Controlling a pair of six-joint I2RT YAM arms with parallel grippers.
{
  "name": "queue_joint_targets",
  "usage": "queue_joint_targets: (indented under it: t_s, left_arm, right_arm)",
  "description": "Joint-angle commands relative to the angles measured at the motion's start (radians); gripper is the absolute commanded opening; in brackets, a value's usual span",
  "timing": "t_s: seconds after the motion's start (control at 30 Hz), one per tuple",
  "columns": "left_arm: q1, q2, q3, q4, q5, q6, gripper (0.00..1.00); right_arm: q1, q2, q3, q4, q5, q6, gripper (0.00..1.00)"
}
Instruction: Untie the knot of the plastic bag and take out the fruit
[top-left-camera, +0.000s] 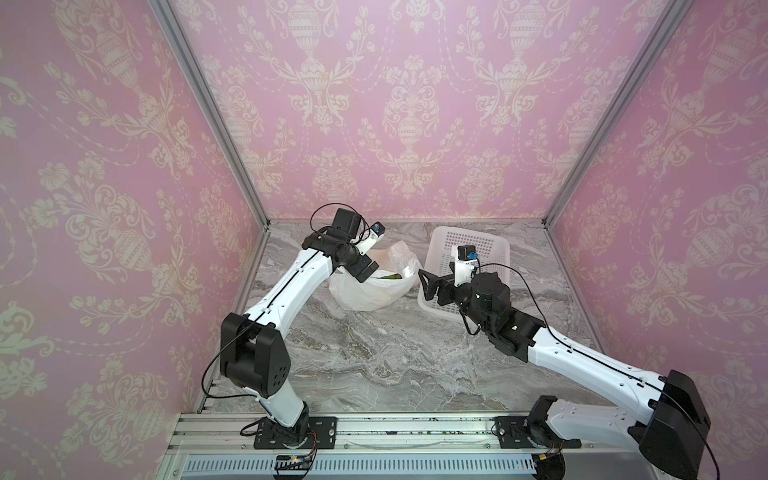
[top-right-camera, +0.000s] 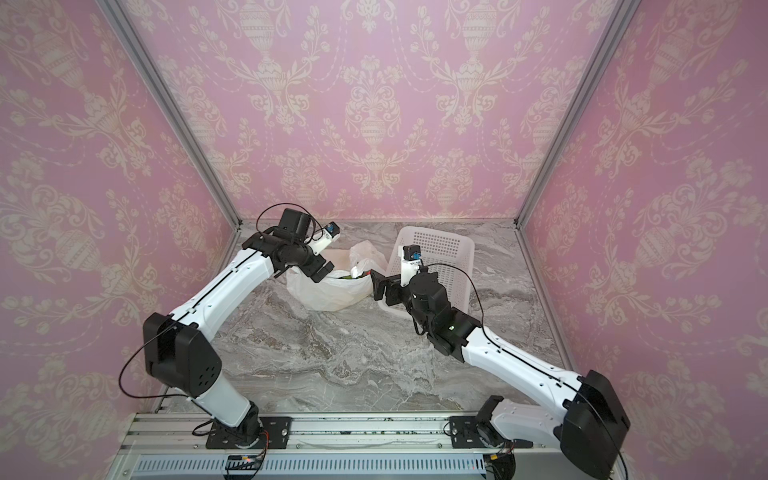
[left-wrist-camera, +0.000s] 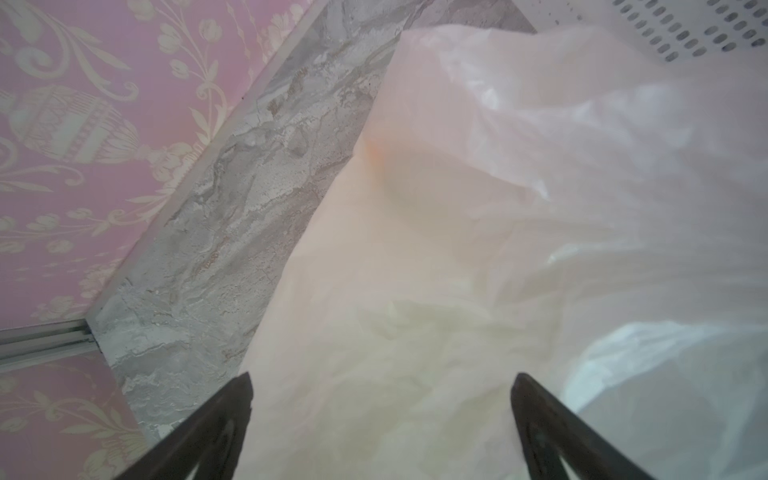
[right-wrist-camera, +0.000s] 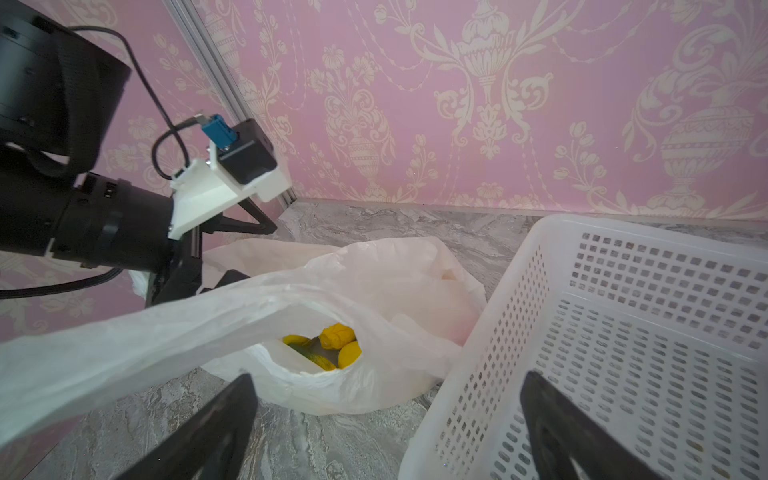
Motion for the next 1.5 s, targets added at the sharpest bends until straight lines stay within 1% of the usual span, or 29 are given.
queue_joint_targets:
  t_s: [0.0,0.13,0.3,0.5,0.6,0.73,0.87,0.93,0.97,1.0,1.03,1.07,1.1,1.13,1.17,1.2,1.3,1.4,1.47]
  left_arm:
    - [-0.028,-0.069,-0.030,0.127,-0.002,0.095,0.99]
    - [-0.028,-0.068,-0.024,0.148,-0.075,0.099,0.99]
    - [-0.029,-0.107,-0.060,0.126,-0.027,0.143,0.99]
    - [-0.037,-0.066,-0.072,0.095,-0.026,0.183,0.99]
    - [-0.050,-0.051,-0.080,0.086,-0.035,0.206,0.99]
    - [-0.068,-0.023,-0.094,0.116,-0.090,0.221,0.99]
    - [-0.075,0.022,-0.091,0.183,-0.193,0.217,0.99]
    - [-0.076,0.045,-0.077,0.192,-0.198,0.203,0.99]
    - [-0.077,0.062,-0.061,0.182,-0.191,0.193,0.97]
    - [-0.076,0.077,-0.042,0.166,-0.181,0.188,0.93]
    - [-0.078,0.097,-0.022,0.154,-0.173,0.182,0.84]
    - [-0.080,0.118,-0.003,0.146,-0.171,0.179,0.70]
    - [-0.081,0.139,0.017,0.137,-0.177,0.178,0.54]
    - [-0.082,0.163,0.040,0.128,-0.193,0.178,0.29]
    - [-0.084,0.185,0.059,0.124,-0.214,0.179,0.10]
    - [-0.086,0.201,0.075,0.120,-0.229,0.179,0.00]
    - [-0.085,0.220,0.122,0.110,-0.245,0.170,0.00]
    - [-0.086,0.207,0.154,0.110,-0.263,0.160,0.00]
    - [-0.085,0.188,0.162,0.123,-0.298,0.161,0.00]
  right_arm:
    - [0.003,-0.016,-0.014,0.022,-0.014,-0.014,1.00]
    - [0.003,-0.024,-0.020,0.026,-0.034,-0.016,1.00]
    - [0.005,-0.036,-0.023,0.042,-0.130,-0.087,1.00]
    - [0.006,-0.025,-0.008,0.012,-0.092,-0.108,1.00]
    - [0.005,-0.014,0.003,0.003,-0.095,-0.107,1.00]
    - [0.006,-0.006,0.008,0.004,-0.111,-0.100,1.00]
    - [0.006,-0.008,0.007,0.001,-0.111,-0.098,1.00]
    - [0.006,-0.012,0.005,0.002,-0.109,-0.097,1.00]
    - [0.006,-0.012,0.004,0.004,-0.107,-0.095,1.00]
    - [0.005,-0.012,0.003,0.005,-0.106,-0.094,1.00]
    - [0.006,-0.012,0.002,0.008,-0.106,-0.092,1.00]
    - [0.006,-0.010,0.000,0.014,-0.105,-0.089,1.00]
    - [0.005,-0.008,-0.003,0.020,-0.103,-0.088,1.00]
    - [0.005,-0.003,-0.004,0.028,-0.103,-0.083,1.00]
    - [0.005,0.002,-0.004,0.035,-0.103,-0.080,1.00]
    - [0.005,0.008,-0.002,0.037,-0.100,-0.075,1.00]
    - [0.006,0.030,0.007,0.044,-0.094,-0.057,1.00]
    - [0.006,0.059,0.020,0.052,-0.093,-0.040,1.00]
    - [0.005,0.079,0.029,0.055,-0.098,-0.030,1.00]
